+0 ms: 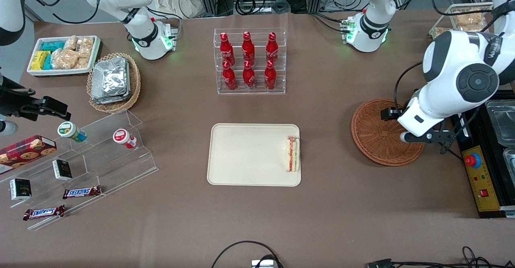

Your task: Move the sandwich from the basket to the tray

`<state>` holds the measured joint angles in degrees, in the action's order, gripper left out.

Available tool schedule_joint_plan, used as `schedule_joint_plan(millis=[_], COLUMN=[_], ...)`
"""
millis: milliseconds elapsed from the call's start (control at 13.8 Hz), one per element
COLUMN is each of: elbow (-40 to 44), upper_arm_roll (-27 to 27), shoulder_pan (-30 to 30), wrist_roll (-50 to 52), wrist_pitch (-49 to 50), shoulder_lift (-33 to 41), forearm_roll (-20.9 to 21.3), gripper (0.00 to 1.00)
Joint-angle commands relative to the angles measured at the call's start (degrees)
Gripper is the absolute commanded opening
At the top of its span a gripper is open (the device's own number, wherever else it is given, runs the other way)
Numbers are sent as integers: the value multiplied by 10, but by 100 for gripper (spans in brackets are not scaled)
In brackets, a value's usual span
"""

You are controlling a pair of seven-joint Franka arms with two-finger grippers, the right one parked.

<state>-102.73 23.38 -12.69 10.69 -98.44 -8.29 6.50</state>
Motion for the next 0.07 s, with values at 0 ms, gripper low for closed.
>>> schedule_joint_plan(millis=[0], elbow=[56], upper_arm_roll=[6], shoulder_pan=[-12], wrist_roll=[-18], wrist_pitch=[20], shoulder_lift=[-33], forearm_roll=[4], gripper=[100])
